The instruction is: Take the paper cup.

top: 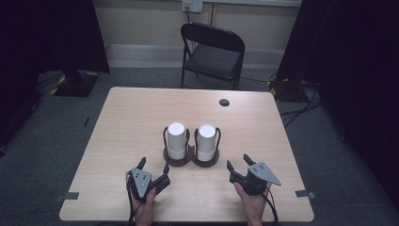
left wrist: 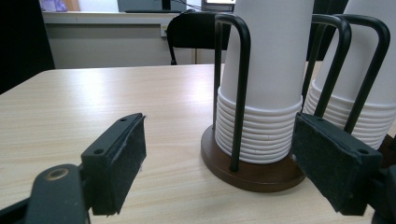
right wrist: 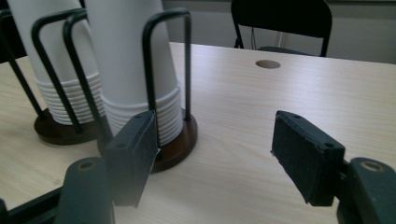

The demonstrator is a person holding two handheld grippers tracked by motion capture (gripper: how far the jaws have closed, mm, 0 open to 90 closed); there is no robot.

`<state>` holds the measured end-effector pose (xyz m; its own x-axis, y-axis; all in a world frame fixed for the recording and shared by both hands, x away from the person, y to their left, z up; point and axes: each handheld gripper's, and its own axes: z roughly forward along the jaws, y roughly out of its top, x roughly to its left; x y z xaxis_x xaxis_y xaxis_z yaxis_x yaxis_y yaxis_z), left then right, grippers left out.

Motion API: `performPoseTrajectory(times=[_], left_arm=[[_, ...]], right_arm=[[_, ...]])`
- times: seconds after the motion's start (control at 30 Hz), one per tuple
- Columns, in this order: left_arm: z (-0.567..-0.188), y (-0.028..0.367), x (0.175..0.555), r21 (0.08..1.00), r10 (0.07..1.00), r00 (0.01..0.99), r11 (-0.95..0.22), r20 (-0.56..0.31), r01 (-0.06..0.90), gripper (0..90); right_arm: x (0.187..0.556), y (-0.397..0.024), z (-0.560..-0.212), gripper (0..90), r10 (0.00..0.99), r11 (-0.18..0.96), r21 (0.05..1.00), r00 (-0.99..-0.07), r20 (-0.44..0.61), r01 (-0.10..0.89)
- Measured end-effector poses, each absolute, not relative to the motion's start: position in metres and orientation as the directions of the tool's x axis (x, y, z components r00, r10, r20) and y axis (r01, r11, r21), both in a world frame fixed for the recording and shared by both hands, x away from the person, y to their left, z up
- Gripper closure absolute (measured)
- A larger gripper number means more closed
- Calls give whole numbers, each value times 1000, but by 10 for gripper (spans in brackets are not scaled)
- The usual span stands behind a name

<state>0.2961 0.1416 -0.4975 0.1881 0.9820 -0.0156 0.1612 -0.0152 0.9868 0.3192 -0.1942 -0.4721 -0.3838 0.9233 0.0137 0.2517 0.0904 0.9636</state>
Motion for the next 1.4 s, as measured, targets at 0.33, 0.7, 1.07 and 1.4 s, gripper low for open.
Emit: performPoseTrajectory(times=[0.33,0.7,1.07,1.4], left_arm=[[-497,140,297,985,984,179,-22,-9,172,162],[-497,140,297,985,986,166,-18,-11,170,181],[-498,140,295,988,983,183,-23,-6,156,181],[-498,140,295,988,983,186,-22,-7,154,185]], right_arm=[[329,-183,-457,302,900,113,967,-435,-3,229],[338,-167,-434,285,867,131,973,-498,-21,188],[357,-147,-415,299,833,159,976,-550,-51,150],[377,-130,-400,298,804,191,973,-589,-81,127]])
